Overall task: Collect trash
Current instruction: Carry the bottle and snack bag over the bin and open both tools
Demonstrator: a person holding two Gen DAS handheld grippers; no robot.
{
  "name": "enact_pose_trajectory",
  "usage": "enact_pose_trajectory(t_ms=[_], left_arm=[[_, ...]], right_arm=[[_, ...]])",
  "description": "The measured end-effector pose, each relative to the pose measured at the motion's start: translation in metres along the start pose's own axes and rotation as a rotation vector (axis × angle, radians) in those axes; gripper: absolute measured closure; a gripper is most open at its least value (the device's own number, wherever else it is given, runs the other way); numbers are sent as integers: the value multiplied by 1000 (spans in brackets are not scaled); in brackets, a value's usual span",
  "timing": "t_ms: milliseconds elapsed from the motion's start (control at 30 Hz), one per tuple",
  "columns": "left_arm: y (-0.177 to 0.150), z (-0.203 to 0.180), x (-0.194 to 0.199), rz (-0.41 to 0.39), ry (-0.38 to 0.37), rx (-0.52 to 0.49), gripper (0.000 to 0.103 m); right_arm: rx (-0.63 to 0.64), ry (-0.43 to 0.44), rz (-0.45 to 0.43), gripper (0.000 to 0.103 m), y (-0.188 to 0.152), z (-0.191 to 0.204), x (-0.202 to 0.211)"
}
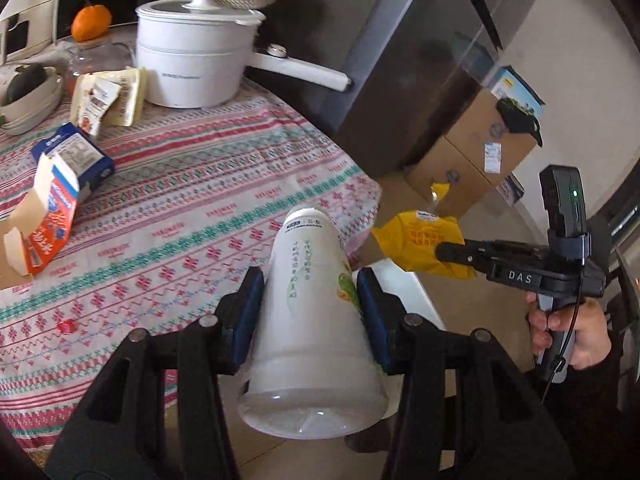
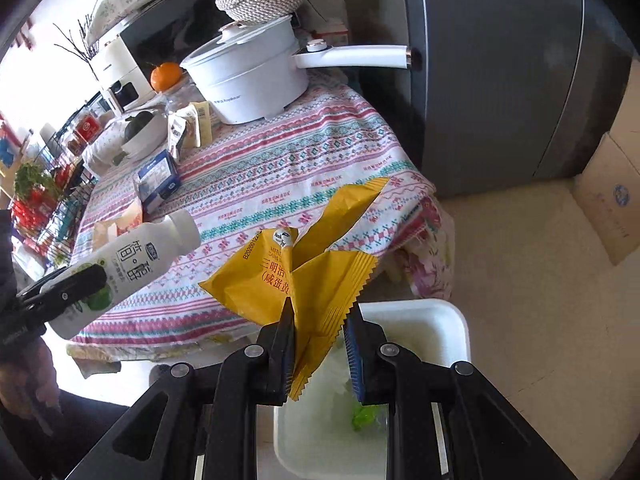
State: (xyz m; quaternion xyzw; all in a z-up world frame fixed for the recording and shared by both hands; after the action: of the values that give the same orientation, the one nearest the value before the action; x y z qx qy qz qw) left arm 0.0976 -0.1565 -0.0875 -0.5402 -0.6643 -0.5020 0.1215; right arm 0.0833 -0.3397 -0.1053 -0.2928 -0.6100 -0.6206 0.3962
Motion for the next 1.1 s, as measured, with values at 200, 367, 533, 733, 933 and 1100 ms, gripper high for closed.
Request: enact_pose_trajectory(t_ms=[200,367,533,733,933,1100], left_arm=[[-42,-42,-46,169,-47,-119,53],[-75,-54,-80,286,-41,-154,53],[-94,-62,-104,331,-3,-209,53],[-92,-71,-117,323,2,-241,54],[-74,-74,-111,277,5,-236,43],[-59,-62,-97,223,55,-232,32]], right_arm=[[-14,-70,52,80,-25,-29,-7],[-36,-108,96,80,-49,-53,-14],[-56,-128,138,80,-70,-72,-19],[-76,-150,170,80,-89,-91,-22],[-82,-158,186,80,-97,-99,-22],[-69,-168,202,80,-96,-97,-26]])
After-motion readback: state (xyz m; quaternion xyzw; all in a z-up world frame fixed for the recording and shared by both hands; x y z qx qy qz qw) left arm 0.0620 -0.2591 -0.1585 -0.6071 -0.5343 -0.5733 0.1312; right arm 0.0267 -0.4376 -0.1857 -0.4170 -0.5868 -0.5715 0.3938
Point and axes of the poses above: each gripper's, at about its wrist camera, not at the fingertips, and x roughly against the way its jaws point, z to its left, y to its top, the point moved 9 cm from there along -x, roughly the way its jaws point, and after that the axes turned 7 degrees about x, right-handed, at the moved point
